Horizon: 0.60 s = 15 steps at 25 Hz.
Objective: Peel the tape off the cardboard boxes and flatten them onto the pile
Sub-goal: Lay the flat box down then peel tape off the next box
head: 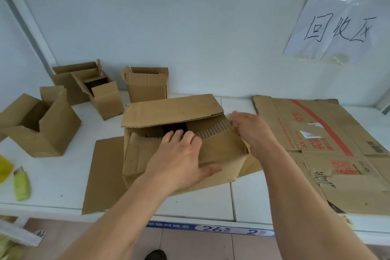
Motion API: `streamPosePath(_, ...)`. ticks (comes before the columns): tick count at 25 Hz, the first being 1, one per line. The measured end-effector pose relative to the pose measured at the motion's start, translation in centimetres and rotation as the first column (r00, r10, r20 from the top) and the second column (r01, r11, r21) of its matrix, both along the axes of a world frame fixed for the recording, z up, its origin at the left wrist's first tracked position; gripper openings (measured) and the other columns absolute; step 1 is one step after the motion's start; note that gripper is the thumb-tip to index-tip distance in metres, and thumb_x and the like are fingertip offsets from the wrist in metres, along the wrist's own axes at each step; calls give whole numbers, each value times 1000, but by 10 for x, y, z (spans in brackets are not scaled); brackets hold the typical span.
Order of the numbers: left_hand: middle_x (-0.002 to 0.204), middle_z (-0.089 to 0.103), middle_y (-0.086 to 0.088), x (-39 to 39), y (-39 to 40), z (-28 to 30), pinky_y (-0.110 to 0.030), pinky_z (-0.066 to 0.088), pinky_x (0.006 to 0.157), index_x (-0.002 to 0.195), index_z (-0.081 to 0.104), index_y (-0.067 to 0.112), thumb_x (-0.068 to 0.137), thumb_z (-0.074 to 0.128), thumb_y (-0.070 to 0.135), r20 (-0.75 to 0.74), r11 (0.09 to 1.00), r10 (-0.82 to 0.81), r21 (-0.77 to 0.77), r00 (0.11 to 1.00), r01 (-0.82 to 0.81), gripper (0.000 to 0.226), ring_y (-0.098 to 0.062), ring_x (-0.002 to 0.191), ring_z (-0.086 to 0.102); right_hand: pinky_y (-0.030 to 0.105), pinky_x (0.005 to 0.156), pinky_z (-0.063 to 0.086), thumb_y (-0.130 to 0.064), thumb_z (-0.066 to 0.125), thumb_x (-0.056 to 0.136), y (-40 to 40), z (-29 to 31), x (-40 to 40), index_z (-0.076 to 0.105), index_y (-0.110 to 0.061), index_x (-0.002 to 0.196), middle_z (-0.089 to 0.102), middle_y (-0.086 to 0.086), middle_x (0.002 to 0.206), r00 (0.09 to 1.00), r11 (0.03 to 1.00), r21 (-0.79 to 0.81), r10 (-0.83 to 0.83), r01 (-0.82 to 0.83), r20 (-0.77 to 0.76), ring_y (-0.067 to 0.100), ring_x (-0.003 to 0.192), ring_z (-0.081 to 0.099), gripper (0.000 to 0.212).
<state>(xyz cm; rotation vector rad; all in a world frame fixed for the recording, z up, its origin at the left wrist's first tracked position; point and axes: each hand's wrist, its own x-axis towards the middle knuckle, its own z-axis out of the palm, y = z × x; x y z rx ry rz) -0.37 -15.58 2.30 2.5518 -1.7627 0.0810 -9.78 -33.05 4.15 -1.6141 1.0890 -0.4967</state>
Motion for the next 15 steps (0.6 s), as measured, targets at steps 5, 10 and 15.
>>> streamPosePath(5, 107, 46, 17, 12, 2, 2, -28, 33, 99, 107, 50, 30, 85, 23, 80, -33, 995, -96, 2, 995, 96, 61, -6, 88, 39, 34, 85, 56, -21, 62, 94, -13, -15, -2, 68, -19, 107, 67, -3, 95, 996, 1000, -8, -15, 16, 90, 15, 88, 63, 15)
streamPosePath(10, 113, 55, 22, 33, 8, 5, -27, 34, 100, 109, 58, 32, 80, 16, 83, -90, 987, -157, 31, 984, 160, 72, -3, 105, 51, 39, 87, 59, -10, 54, 98, -22, -28, -27, 66, -13, 94, 59, 4, 79, 914, 886, 361, -369, 291, 167, 13, 68, 57, 13)
streamPosePath(15, 132, 47, 8, -14, -10, 7, -36, 27, 112, 140, 36, 40, 89, 20, 66, -9, 994, -99, -49, 995, 98, 59, -12, 117, 49, 33, 77, 59, -55, 53, 93, -9, -31, -15, 69, -9, 102, 72, 3, 89, 977, 949, 312, -112, 50, 182, 17, 80, 70, 50)
